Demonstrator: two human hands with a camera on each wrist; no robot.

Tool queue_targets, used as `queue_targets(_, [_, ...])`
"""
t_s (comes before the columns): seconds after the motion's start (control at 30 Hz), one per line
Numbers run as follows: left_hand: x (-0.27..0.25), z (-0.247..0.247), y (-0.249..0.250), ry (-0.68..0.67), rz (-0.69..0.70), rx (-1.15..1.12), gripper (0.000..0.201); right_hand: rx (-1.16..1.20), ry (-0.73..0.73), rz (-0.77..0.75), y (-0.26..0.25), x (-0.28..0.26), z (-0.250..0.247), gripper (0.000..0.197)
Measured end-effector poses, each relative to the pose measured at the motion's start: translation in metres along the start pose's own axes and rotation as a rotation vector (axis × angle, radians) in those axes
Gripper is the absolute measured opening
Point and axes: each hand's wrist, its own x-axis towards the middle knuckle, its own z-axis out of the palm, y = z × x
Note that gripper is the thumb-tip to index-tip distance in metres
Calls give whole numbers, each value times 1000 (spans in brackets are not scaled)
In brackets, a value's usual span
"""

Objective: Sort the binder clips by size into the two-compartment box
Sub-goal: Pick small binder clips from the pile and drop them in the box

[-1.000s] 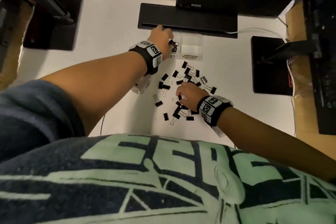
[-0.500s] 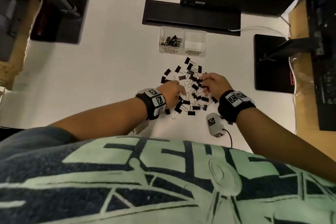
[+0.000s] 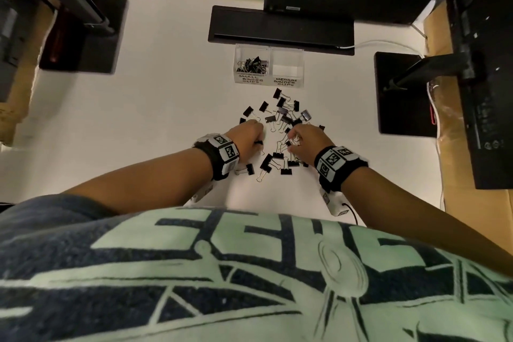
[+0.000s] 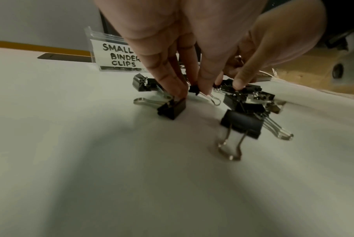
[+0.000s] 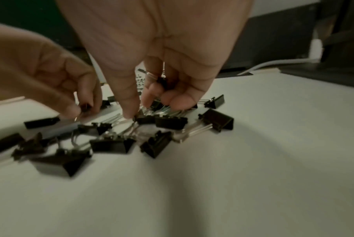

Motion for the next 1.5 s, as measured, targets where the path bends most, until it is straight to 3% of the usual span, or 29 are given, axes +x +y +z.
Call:
queue_targets(0.17, [-5,-10,-2,113,-113,-219,20,-132,-8,-61,-5,0,5,21])
queue_targets(0.27, [-8,-12,-1,136,-136,-325,20,-114,-2,-24,-7,-1,4,23])
queue_targets(0.37, [-10,-11,4,116,-167,-310,30,-93,1,19,-10,-3,1,26])
queue_targets(0.57, [-12,-2,17,16,-201,-240,23,-107,-23,-16,-14,-4,2,22])
queue_targets(0.67, [-11,2,17,-4,-200,-225,26,-10,31,-28,-10,-4,0,11])
queue_targets(0.8, [-3,-17,19,122,-238,-360,20,144,99,43,-6,0,-5,12])
queue_targets(0.97, [30,-64,16,299,-309,-500,21,67,34,41,-6,3,-5,13])
queue_targets(1.17, [67,-112,10,411,-269,-305,24,-30,2,-26,-6,4,2,23])
queue_targets(1.37, [91,-128,5,277,-254,-103,30,-47,-34,-88,-6,8,0,11])
queue_targets(1.5, [93,-128,7,210,-236,-42,33,53,-68,21,-11,13,-9,11])
